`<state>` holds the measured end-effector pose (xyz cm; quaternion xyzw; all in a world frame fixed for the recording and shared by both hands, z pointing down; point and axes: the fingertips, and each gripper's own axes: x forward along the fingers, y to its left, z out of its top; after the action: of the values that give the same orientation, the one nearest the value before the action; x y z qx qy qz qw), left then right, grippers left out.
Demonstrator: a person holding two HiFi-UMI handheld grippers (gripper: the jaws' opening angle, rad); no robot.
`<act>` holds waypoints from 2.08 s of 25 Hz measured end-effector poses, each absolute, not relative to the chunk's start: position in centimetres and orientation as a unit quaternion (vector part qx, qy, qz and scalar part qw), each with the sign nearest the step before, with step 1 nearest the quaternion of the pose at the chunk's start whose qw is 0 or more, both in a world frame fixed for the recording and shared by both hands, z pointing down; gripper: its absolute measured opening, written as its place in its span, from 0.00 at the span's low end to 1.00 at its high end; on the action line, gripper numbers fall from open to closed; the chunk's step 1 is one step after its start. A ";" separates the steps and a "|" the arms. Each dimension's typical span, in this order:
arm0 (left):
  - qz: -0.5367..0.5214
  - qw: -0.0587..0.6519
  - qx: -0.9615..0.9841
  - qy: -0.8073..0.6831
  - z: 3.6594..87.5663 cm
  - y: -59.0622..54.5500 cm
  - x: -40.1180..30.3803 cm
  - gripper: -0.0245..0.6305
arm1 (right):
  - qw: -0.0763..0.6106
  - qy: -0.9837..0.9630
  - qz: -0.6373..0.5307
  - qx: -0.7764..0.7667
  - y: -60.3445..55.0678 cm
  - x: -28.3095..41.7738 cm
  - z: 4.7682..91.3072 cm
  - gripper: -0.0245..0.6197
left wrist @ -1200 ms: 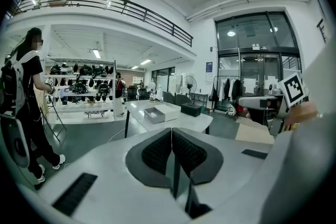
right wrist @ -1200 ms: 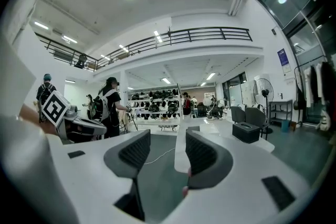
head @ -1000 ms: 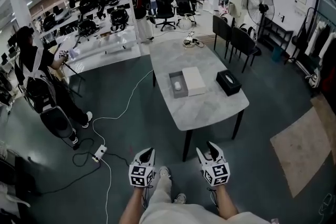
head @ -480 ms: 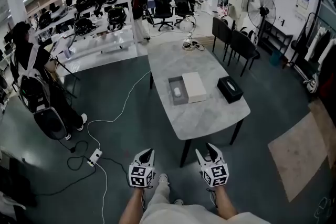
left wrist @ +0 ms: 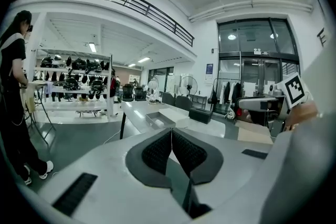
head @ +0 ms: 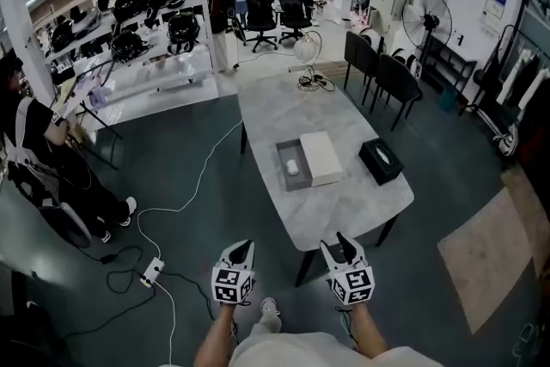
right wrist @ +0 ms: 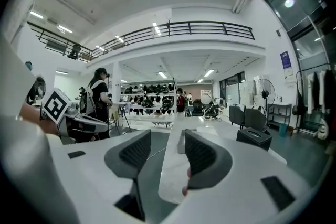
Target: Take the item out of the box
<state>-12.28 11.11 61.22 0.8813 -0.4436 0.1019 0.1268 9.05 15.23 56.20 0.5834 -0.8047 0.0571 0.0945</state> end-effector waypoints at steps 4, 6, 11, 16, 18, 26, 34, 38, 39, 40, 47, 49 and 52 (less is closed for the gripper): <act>0.100 0.131 0.886 -0.434 61.2 8.4 -12.5 0.06 | 0.101 -0.799 0.057 0.590 12.8 8.5 55.9 0.33; 0.098 0.133 0.889 -0.428 61.2 6.9 -12.4 0.06 | 0.103 -0.796 0.056 0.594 11.5 8.3 55.7 0.33; 0.100 0.131 0.896 -0.413 61.3 3.6 -12.8 0.06 | 0.105 -0.789 0.050 0.603 8.3 7.6 55.4 0.33; 0.100 0.131 0.900 -0.403 61.6 0.6 -13.6 0.06 | 0.106 -0.780 0.049 0.615 5.9 7.0 55.5 0.32; 0.101 0.131 0.903 -0.397 61.8 -0.4 -13.7 0.06 | 0.108 -0.776 0.049 0.620 5.3 6.7 55.6 0.32; 0.098 0.136 0.911 -0.376 62.8 -2.7 -12.7 0.06 | 0.116 -0.763 0.052 0.633 3.9 7.1 56.5 0.32; 0.097 0.136 0.916 -0.364 62.8 -4.3 -11.5 0.06 | 0.119 -0.757 0.055 0.640 2.9 7.6 56.9 0.32; 0.099 0.138 0.915 -0.366 63.2 -5.4 -11.6 0.06 | 0.119 -0.758 0.056 0.639 1.6 7.5 57.1 0.32; 0.100 0.139 0.914 -0.367 63.3 -5.7 -11.6 0.06 | 0.119 -0.758 0.056 0.638 1.3 7.6 57.1 0.32; 0.100 0.140 0.914 -0.368 63.4 -6.0 -11.5 0.06 | 0.119 -0.759 0.056 0.638 0.9 7.7 57.2 0.32; 0.100 0.139 0.909 -0.380 63.0 -8.6 -10.0 0.06 | 0.120 -0.769 0.052 0.626 -2.3 9.2 56.9 0.32; 0.102 0.140 0.907 -0.385 62.9 -9.3 -9.6 0.06 | 0.120 -0.773 0.052 0.621 -3.3 9.7 56.9 0.32; 0.102 0.141 0.901 -0.397 62.5 -10.5 -8.8 0.06 | 0.118 -0.780 0.053 0.612 -5.0 10.8 56.6 0.32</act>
<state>-8.79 -10.54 62.48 0.9010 -0.3975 0.1018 0.1407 10.76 -5.00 56.61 0.6116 -0.7804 0.0534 0.1182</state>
